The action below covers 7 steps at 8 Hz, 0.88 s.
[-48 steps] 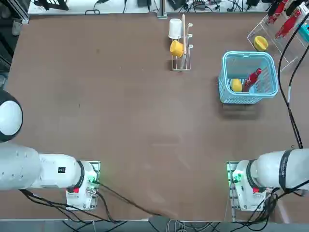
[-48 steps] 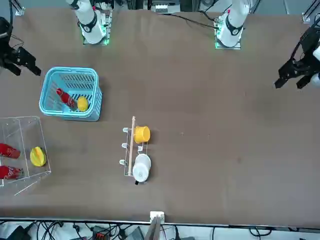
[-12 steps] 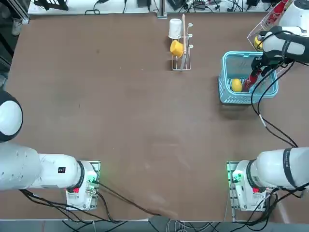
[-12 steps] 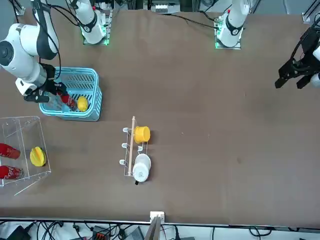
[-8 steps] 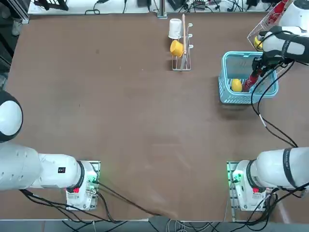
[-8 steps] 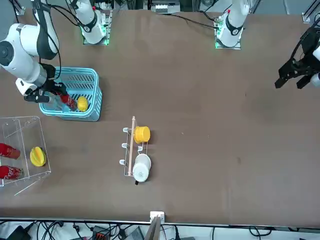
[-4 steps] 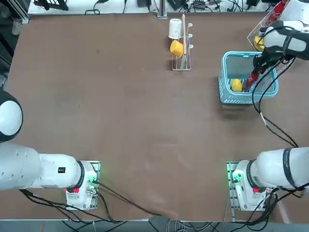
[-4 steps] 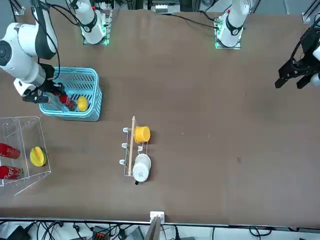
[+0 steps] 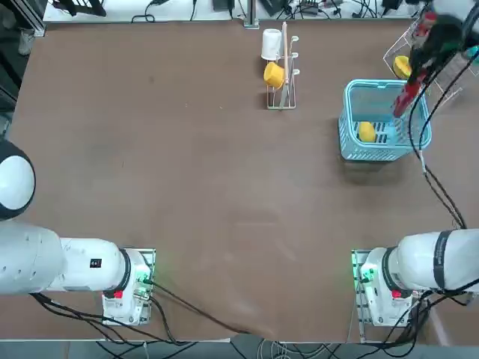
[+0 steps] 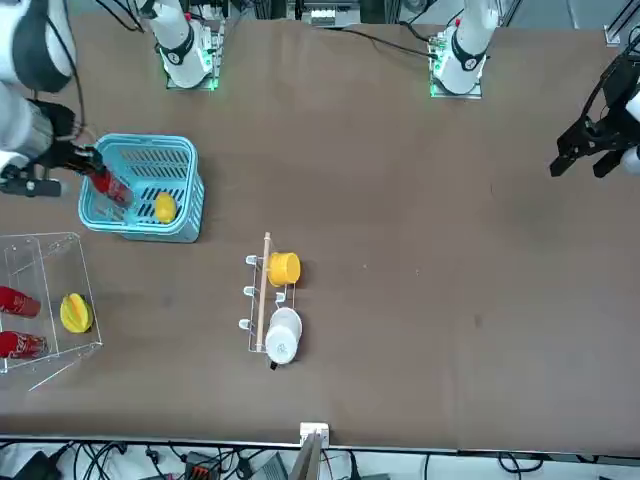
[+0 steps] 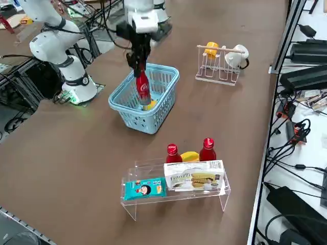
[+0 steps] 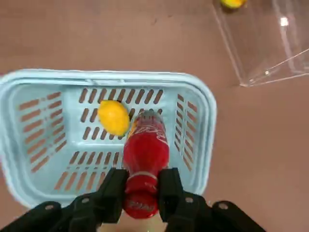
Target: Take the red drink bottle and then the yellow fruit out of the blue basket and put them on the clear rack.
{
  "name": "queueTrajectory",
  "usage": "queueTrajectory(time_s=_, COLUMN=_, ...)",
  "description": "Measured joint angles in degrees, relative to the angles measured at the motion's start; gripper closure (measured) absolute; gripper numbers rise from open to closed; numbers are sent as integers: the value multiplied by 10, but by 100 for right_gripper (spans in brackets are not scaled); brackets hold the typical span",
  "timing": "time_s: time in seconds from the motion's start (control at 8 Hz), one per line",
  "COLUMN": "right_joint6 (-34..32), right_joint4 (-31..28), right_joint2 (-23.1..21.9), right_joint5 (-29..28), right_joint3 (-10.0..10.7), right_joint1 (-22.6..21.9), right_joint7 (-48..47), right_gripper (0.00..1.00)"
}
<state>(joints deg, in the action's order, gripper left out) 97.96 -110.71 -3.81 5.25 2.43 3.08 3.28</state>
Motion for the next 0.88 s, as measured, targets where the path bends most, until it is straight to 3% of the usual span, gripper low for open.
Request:
queueTrajectory(time_s=0.25, right_joint6=-42, right_joint4=73, right_joint2=-3, right_joint5=1, right_joint3=6, right_joint1=3, right_joint7=24, right_gripper=61)
queueTrajectory(time_s=0.5, right_joint6=-44, right_joint4=108, right_joint2=4, right_joint5=21, right_joint3=30, right_joint1=16, right_joint7=114, right_gripper=61)
queueTrajectory(time_s=0.88, right_joint6=3, right_joint4=146, right_joint2=64, right_joint5=39, right_joint3=59, right_joint1=65, right_joint7=297, right_gripper=61)
